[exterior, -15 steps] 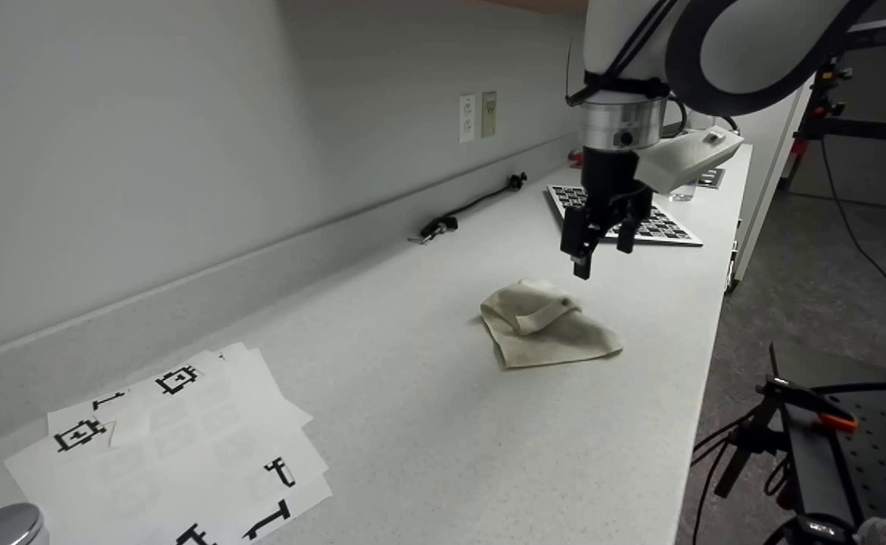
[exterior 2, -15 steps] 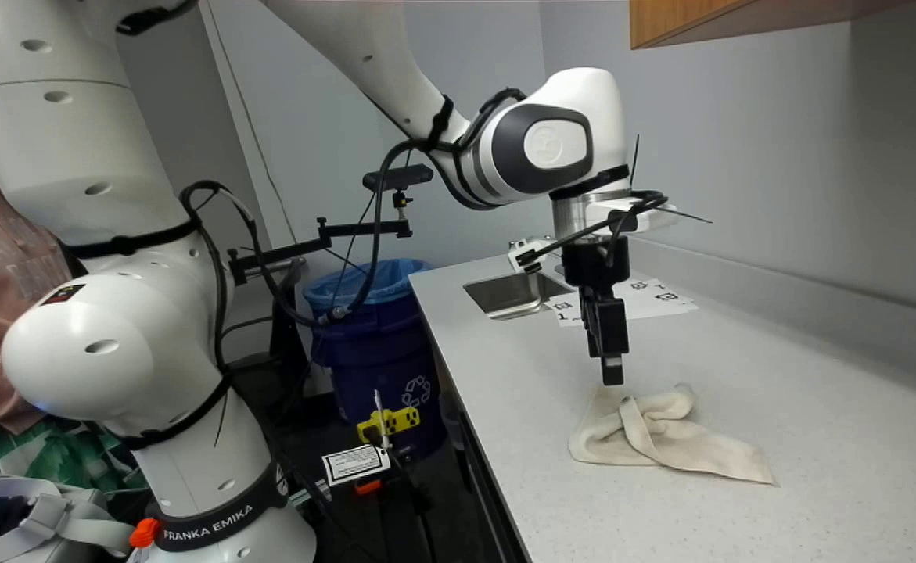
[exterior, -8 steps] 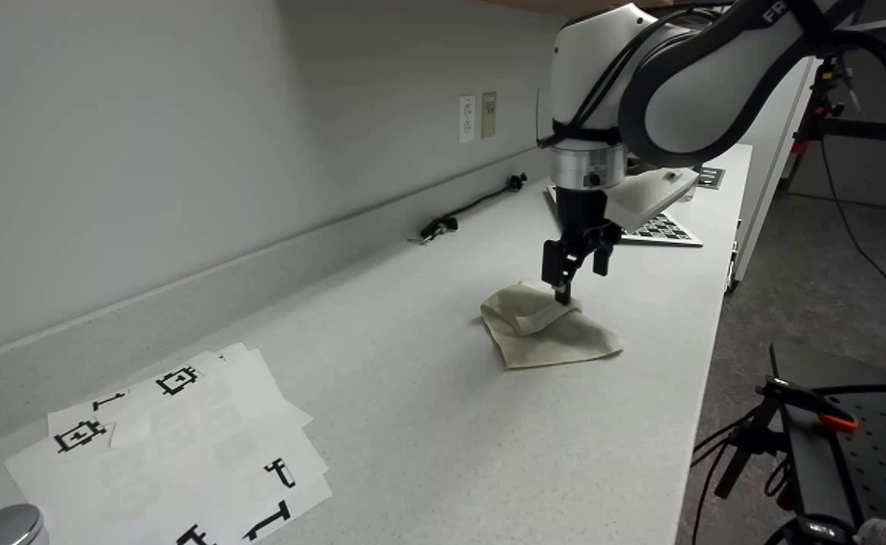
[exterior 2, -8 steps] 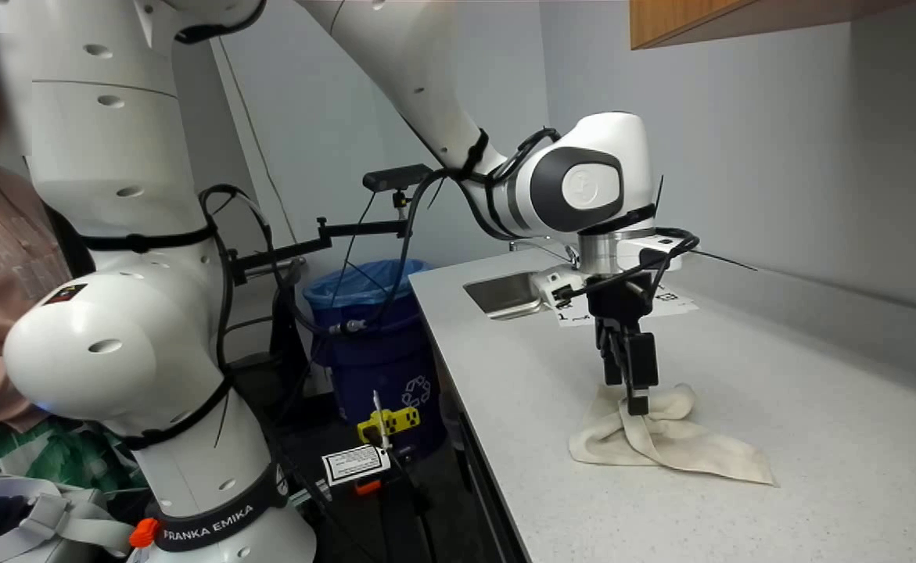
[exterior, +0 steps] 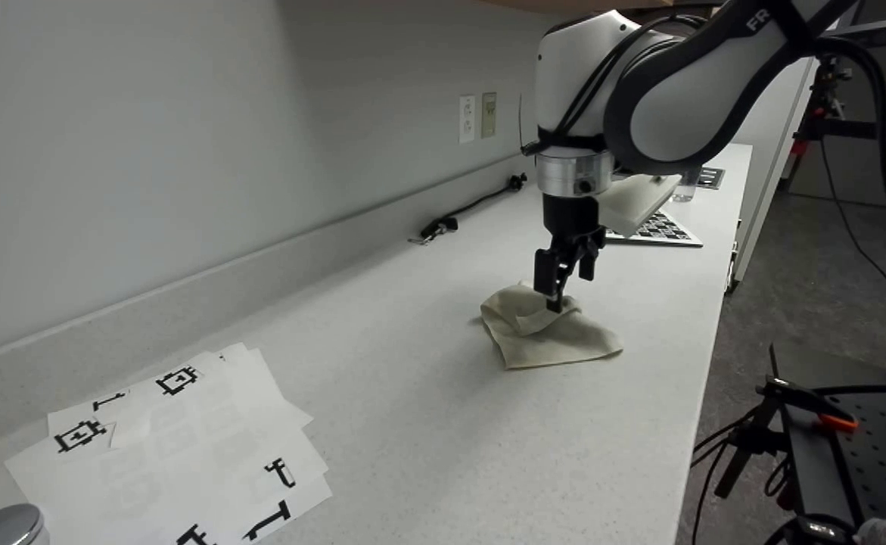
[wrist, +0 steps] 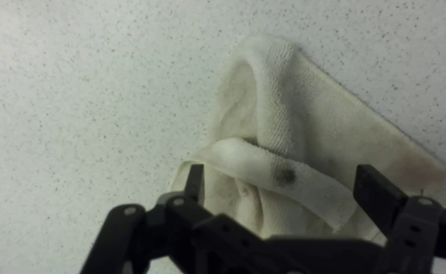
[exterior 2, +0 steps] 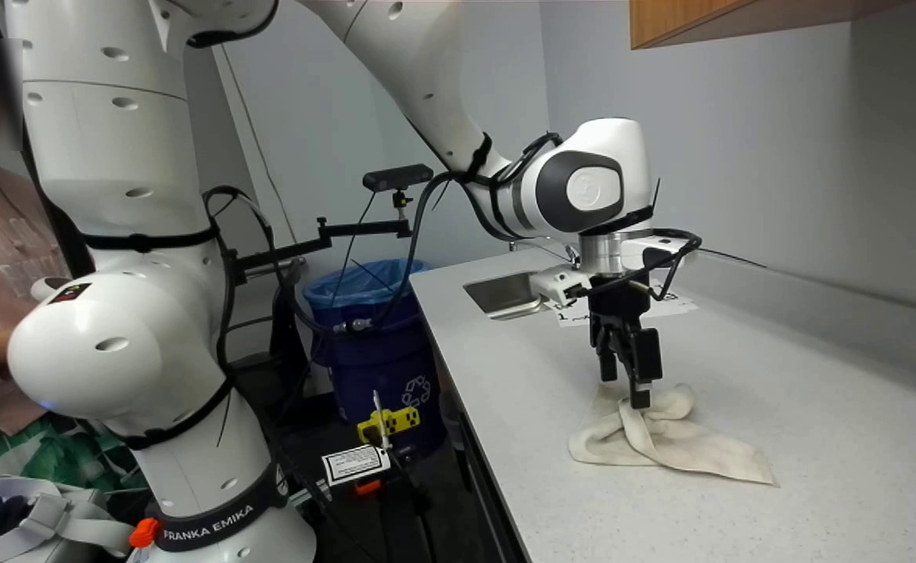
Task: Use the towel to wipe the counter
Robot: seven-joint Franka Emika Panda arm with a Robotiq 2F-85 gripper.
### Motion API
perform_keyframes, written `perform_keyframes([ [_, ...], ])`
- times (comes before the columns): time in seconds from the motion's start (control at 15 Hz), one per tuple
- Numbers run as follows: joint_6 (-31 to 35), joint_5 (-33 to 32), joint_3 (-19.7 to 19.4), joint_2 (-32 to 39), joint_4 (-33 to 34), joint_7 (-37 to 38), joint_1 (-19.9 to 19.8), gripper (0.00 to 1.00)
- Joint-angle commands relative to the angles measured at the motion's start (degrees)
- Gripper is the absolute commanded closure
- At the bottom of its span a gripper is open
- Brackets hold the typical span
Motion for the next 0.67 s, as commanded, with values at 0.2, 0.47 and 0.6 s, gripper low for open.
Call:
perform_keyframes([
  [0.2, 3.36, -0.5, -1.58, 0.86, 0.13, -1.36, 1.5, 0.0],
  [0.47, 8.96, -1.92, -2.23, 3.46, 0.97, -3.13, 1.45, 0.0],
  [0.6, 10.9, -1.4, -2.82, 5.11, 1.4, -4.51, 1.22, 0.0],
])
